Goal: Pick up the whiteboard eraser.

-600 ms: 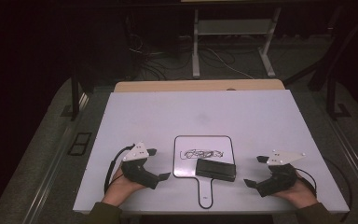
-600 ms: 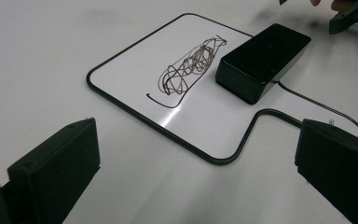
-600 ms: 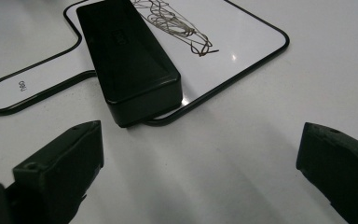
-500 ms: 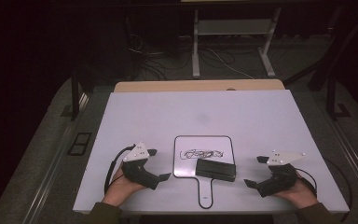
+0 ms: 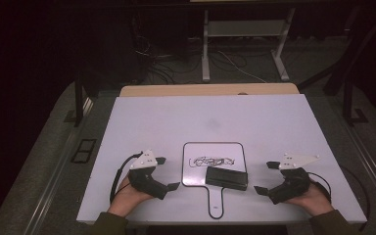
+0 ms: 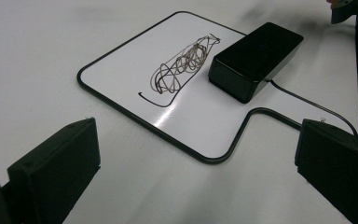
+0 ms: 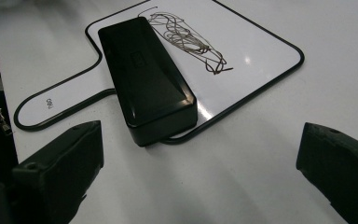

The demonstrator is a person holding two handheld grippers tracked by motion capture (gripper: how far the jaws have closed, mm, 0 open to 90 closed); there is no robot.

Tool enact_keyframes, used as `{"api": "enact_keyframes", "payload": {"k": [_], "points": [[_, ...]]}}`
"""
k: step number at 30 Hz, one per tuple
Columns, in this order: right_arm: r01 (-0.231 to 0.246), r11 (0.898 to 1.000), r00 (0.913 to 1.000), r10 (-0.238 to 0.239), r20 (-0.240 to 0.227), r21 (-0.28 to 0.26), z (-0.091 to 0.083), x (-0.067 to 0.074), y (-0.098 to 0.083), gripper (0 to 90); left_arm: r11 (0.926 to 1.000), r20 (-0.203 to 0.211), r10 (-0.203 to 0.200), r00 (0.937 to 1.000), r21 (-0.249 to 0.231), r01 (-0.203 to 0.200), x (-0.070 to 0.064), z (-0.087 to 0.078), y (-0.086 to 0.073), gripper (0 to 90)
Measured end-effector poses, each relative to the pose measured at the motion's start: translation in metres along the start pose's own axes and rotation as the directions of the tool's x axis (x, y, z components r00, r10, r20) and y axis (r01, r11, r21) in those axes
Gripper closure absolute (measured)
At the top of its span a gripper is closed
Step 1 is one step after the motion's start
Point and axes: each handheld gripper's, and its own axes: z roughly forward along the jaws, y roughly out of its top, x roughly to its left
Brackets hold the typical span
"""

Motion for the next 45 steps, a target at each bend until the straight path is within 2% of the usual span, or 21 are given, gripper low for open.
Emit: {"api": "enact_keyframes", "payload": {"k": [11, 16, 22, 28, 30, 32, 35, 42, 45], "points": [[0.018, 0.999, 0.9998, -0.018, 0.0, 0.033, 0.004, 0.001, 0.009, 0.0, 0.9999, 0.009, -0.01, 0.9999, 0.005, 0.01, 0.002, 0.0, 0.001, 0.0], [0.032, 0.999, 0.9991, -0.032, -0.028, 0.021, 0.009, 0.002, 0.016, 2.4, 1.0, 0.002, 0.0, 1.0, -0.007, 0.0, 0.0, 0.0, 0.001, 0.0], [0.031, 0.999, 0.9988, -0.031, -0.038, 0.012, 0.014, 0.002, 0.024, 3.7, 1.0, 0.0, 0.007, 1.0, -0.007, -0.007, -0.001, 0.0, 0.001, 0.0], [0.057, 0.998, 0.9973, -0.056, -0.047, 0.011, 0.02, 0.004, 0.032, 5.4, 0.9999, -0.001, 0.007, 1.0, -0.013, -0.007, -0.001, -0.002, 0.001, 0.0], [0.066, 0.998, 0.9966, -0.065, -0.05, 0.018, 0.023, 0.006, 0.036, 5.5, 0.9999, -0.002, 0.004, 1.0, -0.013, -0.004, -0.001, -0.002, 0.001, 0.0], [0.077, 0.997, 0.9953, -0.076, -0.06, 0.019, 0.026, 0.007, 0.038, 10.4, 0.9999, -0.001, 0.008, 1.0, -0.011, -0.008, -0.001, -0.002, 0.001, 0.0], [0.096, 0.995, 0.9924, -0.094, -0.079, 0.022, 0.033, 0.008, 0.045, 12.8, 0.9999, -0.001, 0.008, 1.0, -0.014, -0.008, -0.001, -0.002, 0.001, 0.0], [0.106, 0.994, 0.9882, -0.102, -0.114, 0.029, 0.045, 0.01, 0.056, 14.7, 0.9996, -0.005, 0.003, 1.0, -0.026, -0.003, -0.002, -0.003, 0.002, 0.0], [0.128, 0.991, 0.9847, -0.121, -0.125, 0.047, 0.053, 0.013, 0.062, 14.9, 0.9995, -0.006, 0.006, 1.0, -0.03, -0.006, -0.001, -0.003, 0.002, 0.0]]}}
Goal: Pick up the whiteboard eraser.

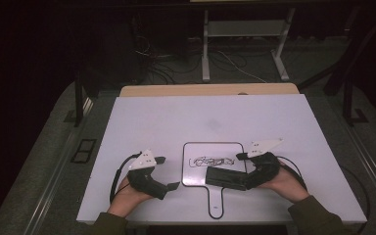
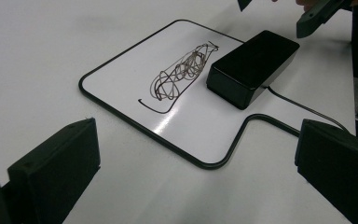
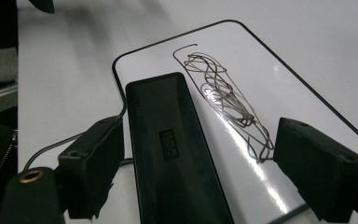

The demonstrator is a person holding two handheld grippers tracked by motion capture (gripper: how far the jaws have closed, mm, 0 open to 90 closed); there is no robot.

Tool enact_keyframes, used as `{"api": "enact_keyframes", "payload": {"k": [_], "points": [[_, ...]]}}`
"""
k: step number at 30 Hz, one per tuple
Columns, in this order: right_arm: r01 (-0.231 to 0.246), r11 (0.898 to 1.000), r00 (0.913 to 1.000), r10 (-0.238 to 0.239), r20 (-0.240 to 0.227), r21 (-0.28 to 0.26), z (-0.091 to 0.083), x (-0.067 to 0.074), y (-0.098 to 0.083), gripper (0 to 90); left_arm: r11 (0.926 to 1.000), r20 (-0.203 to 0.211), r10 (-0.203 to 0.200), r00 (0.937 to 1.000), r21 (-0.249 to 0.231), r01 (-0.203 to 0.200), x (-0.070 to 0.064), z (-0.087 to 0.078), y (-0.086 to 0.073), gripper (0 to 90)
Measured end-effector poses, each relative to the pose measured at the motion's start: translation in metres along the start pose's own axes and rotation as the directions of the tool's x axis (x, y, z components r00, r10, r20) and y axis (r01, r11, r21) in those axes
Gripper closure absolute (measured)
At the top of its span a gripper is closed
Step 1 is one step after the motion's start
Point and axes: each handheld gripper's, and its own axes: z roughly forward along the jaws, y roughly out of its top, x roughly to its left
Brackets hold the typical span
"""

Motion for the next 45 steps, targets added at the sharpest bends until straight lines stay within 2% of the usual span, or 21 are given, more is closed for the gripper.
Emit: {"api": "enact_keyframes", "payload": {"k": [3, 7, 12, 16, 18, 19, 22, 25, 30, 32, 40, 45], "points": [[0.012, 1.0, 0.9997, -0.011, -0.02, 0.024, 0.008, 0.001, 0.005, 15.3, 1.0, 0.001, -0.006, 1.0, -0.002, 0.006, 0.0, 0.0, 0.0, 0.0], [0.024, 0.999, 0.9985, -0.021, -0.05, 0.044, 0.016, 0.001, 0.009, 21.1, 1.0, -0.001, -0.002, 1.0, -0.005, 0.002, 0.001, -0.001, 0.0, 0.0], [0.026, 0.997, 0.9979, -0.022, -0.062, 0.074, 0.023, 0.001, 0.011, 22.3, 0.9999, -0.002, -0.008, 1.0, -0.008, 0.008, 0.001, -0.001, 0.0, 0.0], [0.051, 0.994, 0.996, -0.043, -0.078, 0.099, 0.026, 0.002, 0.01, 24.6, 1.0, 0.0, -0.007, 1.0, -0.006, 0.007, 0.001, -0.002, 0.0, 0.0], [0.072, 0.991, 0.9952, -0.064, -0.074, 0.115, 0.028, 0.003, 0.009, 24.9, 1.0, 0.0, -0.006, 1.0, -0.004, 0.006, 0.001, -0.001, 0.0, 0.0], [0.098, 0.987, 0.9934, -0.089, -0.073, 0.128, 0.029, 0.002, 0.009, 27.4, 1.0, 0.001, -0.006, 1.0, -0.004, 0.006, 0.001, -0.001, -0.001, 0.0], [0.102, 0.986, 0.9926, -0.092, -0.08, 0.134, 0.029, 0.002, 0.009, 30.2, 1.0, 0.001, -0.006, 1.0, -0.004, 0.006, 0.001, -0.002, -0.001, 0.0], [0.129, 0.98, 0.9902, -0.118, -0.074, 0.152, 0.032, 0.004, 0.008, 31.2, 1.0, 0.0, -0.008, 1.0, -0.003, 0.008, 0.002, -0.002, -0.001, 0.0], [0.143, 0.975, 0.9883, -0.132, -0.076, 0.168, 0.035, 0.006, 0.007, 31.6, 0.9999, 0.001, -0.01, 1.0, -0.002, 0.01, 0.001, -0.001, -0.001, 0.0], [0.132, 0.976, 0.9896, -0.12, -0.079, 0.171, 0.037, 0.008, 0.006, 31.9, 1.0, 0.001, -0.009, 1.0, -0.002, 0.009, 0.002, -0.002, -0.001, 0.0], [0.163, 0.968, 0.9856, -0.15, -0.078, 0.189, 0.04, 0.008, 0.005, 34.5, 0.9999, 0.001, -0.011, 0.9999, -0.002, 0.011, 0.001, -0.001, -0.001, 0.0], [0.165, 0.968, 0.985, -0.153, -0.08, 0.191, 0.041, 0.009, 0.004, 36.7, 1.0, 0.001, -0.01, 1.0, -0.002, 0.01, 0.002, -0.002, -0.001, 0.0]]}}
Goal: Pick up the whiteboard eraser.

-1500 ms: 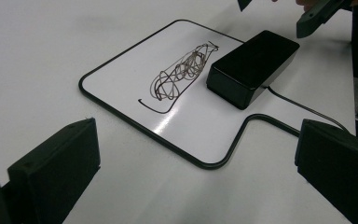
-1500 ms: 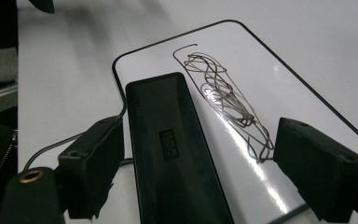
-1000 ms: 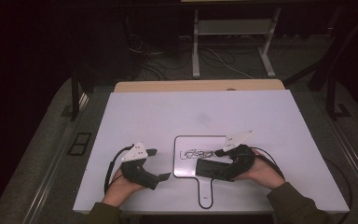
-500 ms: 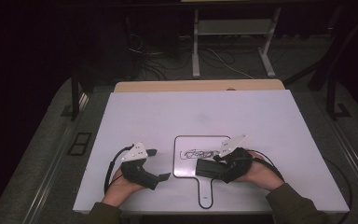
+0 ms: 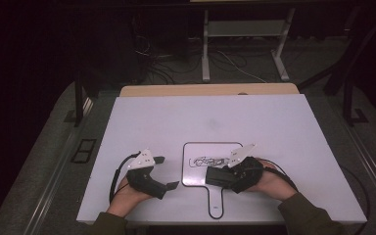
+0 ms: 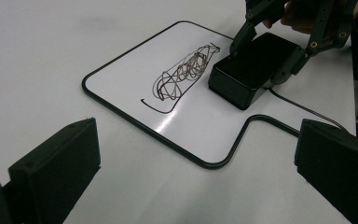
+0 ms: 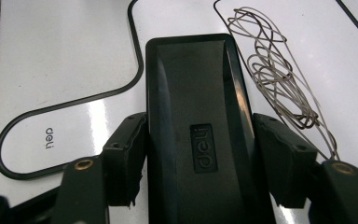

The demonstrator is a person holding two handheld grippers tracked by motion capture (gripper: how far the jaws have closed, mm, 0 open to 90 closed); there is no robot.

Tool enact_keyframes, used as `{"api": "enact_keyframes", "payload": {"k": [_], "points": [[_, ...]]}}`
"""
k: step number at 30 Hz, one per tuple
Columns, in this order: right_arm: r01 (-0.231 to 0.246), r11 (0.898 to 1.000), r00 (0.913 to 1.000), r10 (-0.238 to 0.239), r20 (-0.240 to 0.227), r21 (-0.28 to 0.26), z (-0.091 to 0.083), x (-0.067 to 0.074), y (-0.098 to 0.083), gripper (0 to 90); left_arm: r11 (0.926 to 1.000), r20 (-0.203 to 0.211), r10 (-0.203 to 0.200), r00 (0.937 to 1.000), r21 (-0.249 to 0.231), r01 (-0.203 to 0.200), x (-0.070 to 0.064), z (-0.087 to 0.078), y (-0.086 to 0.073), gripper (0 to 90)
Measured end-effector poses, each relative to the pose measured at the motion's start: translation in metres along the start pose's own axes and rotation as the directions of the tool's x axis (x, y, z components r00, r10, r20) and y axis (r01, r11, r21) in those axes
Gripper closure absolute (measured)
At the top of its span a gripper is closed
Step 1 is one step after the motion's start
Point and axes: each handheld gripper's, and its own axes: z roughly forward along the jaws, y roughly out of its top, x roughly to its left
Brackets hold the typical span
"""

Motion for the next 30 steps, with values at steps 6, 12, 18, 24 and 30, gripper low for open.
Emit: {"api": "enact_keyframes", "payload": {"k": [6, 12, 18, 24, 30], "points": [[-0.017, 1.0, 0.9996, 0.017, -0.023, 0.005, 0.0006, -0.0027, 0.0003, 38.1, 1.0, 0.001, -0.001, 1.0, 0.0, 0.001, -0.0002, 0.0002, 0.0, 0.0], [-0.003, 1.0, 0.9998, 0.003, -0.022, 0.012, 0.0005, -0.0035, 0.0007, 38.4, 1.0, 0.001, -0.002, 1.0, -0.001, 0.002, 0.0, 0.0001, -0.0001, 0.0], [-0.006, 1.0, 0.9999, 0.006, -0.014, 0.014, -0.0006, -0.0039, 0.0008, 38.7, 1.0, 0.001, -0.003, 1.0, -0.003, 0.003, 0.0005, 0.0001, -0.0005, 0.0], [0.006, 1.0, 0.9999, -0.006, -0.011, 0.013, -0.0022, -0.0048, 0.0008, 38.9, 1.0, 0.0, -0.005, 1.0, -0.004, 0.005, 0.0005, -0.0002, -0.0007, 0.0], [-0.006, 1.0, 0.9999, 0.006, -0.015, 0.006, -0.0056, -0.0036, 0.0025, 38.9, 1.0, 0.0, -0.007, 1.0, -0.005, 0.007, 0.0007, -0.0003, -0.0007, 0.0]]}}
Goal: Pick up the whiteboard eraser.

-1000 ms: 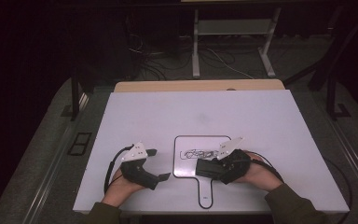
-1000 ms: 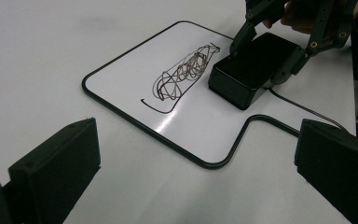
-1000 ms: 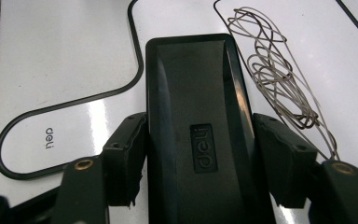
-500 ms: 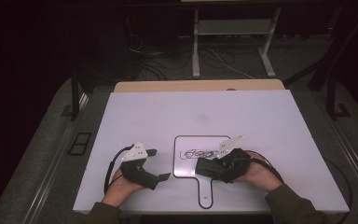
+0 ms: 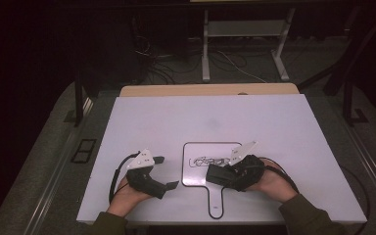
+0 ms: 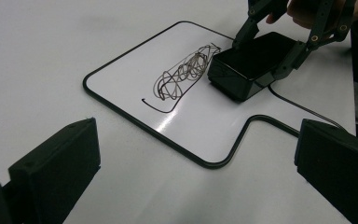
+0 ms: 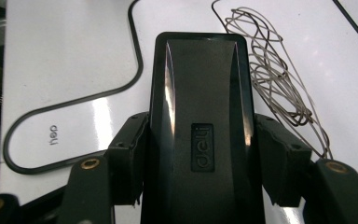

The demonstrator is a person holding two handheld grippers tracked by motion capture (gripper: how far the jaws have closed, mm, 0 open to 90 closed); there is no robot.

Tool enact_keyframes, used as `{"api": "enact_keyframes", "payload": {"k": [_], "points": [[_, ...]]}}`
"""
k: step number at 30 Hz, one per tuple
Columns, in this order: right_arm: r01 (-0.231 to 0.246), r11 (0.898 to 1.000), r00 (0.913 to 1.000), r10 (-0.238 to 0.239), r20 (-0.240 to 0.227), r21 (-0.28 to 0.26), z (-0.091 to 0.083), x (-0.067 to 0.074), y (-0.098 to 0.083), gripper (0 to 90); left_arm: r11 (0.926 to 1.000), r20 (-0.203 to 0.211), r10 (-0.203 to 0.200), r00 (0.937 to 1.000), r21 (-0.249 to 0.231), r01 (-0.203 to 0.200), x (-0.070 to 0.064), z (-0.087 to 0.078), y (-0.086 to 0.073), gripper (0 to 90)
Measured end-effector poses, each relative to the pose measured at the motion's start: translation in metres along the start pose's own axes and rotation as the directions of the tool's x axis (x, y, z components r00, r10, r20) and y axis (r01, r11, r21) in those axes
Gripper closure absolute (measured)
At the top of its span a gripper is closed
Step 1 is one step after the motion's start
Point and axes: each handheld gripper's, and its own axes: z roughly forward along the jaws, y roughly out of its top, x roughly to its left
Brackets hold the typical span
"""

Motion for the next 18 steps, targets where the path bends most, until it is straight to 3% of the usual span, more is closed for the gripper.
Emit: {"api": "enact_keyframes", "payload": {"k": [5, 12, 13, 18], "points": [[0.009, 1.0, 1.0, -0.009, 0.001, -0.004, -0.002, 0.0, 0.003, 38.9, 1.0, 0.001, 0.0, 1.0, -0.003, 0.0, 0.0, 0.0, 0.0, 0.0], [-0.02, 0.999, 0.9996, 0.02, 0.017, -0.026, -0.007, -0.001, 0.007, 38.9, 1.0, -0.003, -0.006, 1.0, -0.007, 0.006, 0.001, -0.001, 0.0, 0.0], [-0.003, 1.0, 0.9997, 0.004, 0.025, -0.021, -0.008, -0.004, 0.008, 38.9, 0.9999, -0.005, -0.007, 1.0, -0.008, 0.007, 0.001, -0.001, 0.0, 0.0], [-0.034, 0.999, 0.9988, 0.035, 0.035, -0.033, -0.01, -0.01, 0.017, 38.9, 1.0, -0.007, -0.006, 1.0, -0.008, 0.006, 0.001, -0.001, 0.0, 0.0]]}}
